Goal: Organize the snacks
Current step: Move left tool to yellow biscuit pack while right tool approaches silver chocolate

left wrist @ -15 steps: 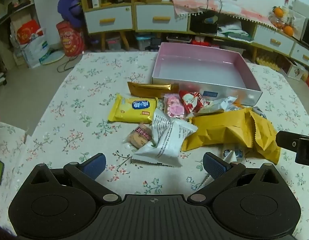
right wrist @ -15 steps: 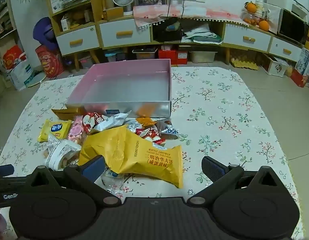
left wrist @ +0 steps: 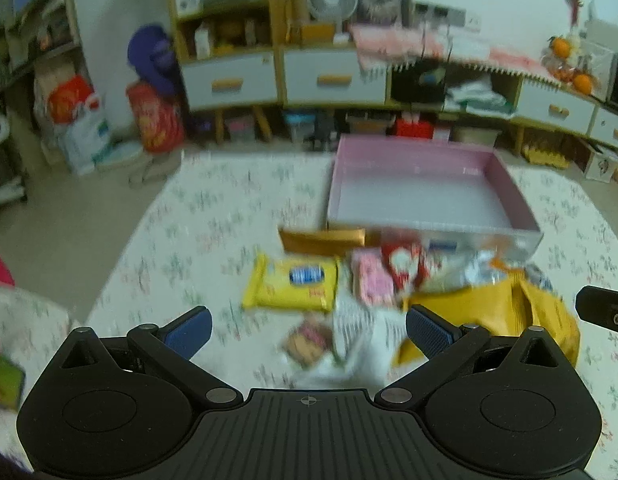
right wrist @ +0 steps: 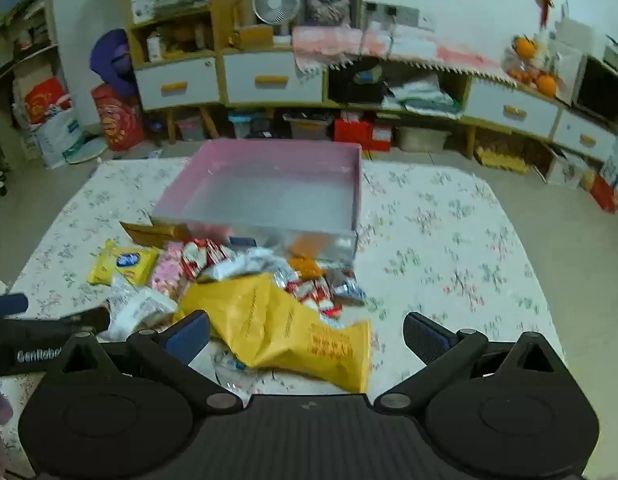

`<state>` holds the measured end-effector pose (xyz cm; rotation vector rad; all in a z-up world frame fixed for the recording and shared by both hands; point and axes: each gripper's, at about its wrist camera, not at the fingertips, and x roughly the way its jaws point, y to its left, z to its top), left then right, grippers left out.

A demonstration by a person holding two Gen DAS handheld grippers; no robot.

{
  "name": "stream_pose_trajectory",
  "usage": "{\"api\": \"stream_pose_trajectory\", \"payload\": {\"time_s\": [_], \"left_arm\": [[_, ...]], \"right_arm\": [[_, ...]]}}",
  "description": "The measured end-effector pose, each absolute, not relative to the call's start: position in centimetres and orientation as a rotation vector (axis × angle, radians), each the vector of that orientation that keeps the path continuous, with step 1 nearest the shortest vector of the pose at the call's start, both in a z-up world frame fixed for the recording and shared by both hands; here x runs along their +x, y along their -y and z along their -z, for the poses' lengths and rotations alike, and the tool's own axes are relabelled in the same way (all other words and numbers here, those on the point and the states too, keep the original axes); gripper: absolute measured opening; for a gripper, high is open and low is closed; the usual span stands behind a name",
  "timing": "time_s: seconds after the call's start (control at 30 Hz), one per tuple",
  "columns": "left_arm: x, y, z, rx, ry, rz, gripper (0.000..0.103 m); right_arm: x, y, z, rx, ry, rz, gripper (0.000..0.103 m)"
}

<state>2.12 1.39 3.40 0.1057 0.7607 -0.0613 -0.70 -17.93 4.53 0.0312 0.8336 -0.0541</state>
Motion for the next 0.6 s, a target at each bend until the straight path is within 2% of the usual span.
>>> {"api": "stream_pose_trajectory", "payload": {"time_s": [0.23,0.6], "left_arm": [[4.9,-1.3,-3.9,0.161,-0.714,0.121,0.103],[10.1,-3.6,-0.8,0.070,-0.803,0.342,0.103]], "right_arm": [[0.8,18.0,-5.3,0.016,-0.717,0.012,0.078],[4.2,21.0,-3.9,0.237,-0.761,-0.170,0.077]]}}
